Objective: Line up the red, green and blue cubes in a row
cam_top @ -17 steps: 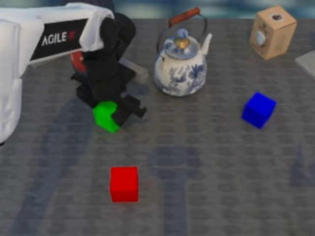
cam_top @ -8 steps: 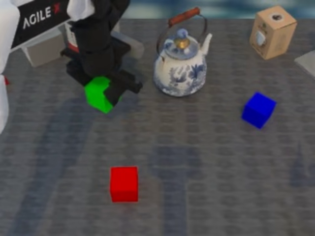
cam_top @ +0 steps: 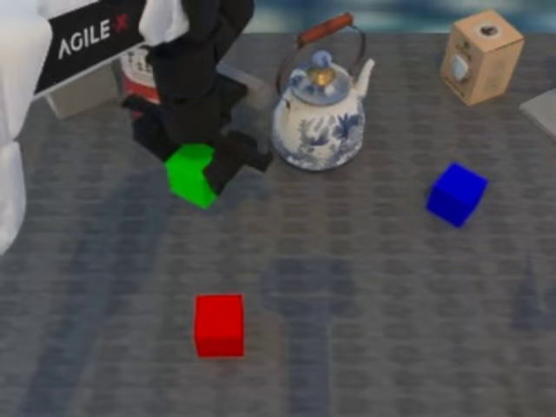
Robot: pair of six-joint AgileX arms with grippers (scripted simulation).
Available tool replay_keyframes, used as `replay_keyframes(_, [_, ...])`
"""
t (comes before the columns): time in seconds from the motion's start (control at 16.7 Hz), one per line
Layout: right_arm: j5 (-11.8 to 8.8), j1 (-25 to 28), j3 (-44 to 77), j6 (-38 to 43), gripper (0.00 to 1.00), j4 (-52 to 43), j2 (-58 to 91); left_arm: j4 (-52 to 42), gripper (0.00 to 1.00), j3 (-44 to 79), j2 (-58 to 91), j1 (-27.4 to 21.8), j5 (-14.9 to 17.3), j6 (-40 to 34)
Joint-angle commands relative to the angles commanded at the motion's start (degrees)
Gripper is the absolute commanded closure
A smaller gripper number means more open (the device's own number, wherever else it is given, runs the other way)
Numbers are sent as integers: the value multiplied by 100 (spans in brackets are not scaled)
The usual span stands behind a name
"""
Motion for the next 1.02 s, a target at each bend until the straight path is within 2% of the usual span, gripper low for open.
replay_keyframes(0.18, [0, 0, 0, 0, 0, 0, 0, 5, 100, -221, -168, -499, -23, -1085])
replay_keyframes(0.48, [0, 0, 0, 0, 0, 0, 0, 31, 100, -802, -577, -1521, -68, -3652])
replay_keyframes(0.66, [0, 0, 0, 0, 0, 0, 0, 91, 100, -1139, -867, -2067, -102, -4910])
replay_keyframes(0.84, [0, 0, 0, 0, 0, 0, 0, 176, 100, -1364, -1123, -2432, -140, -5636])
replay_keyframes(1.02, [0, 0, 0, 0, 0, 0, 0, 212, 100, -1425, -1209, -2534, -155, -5819])
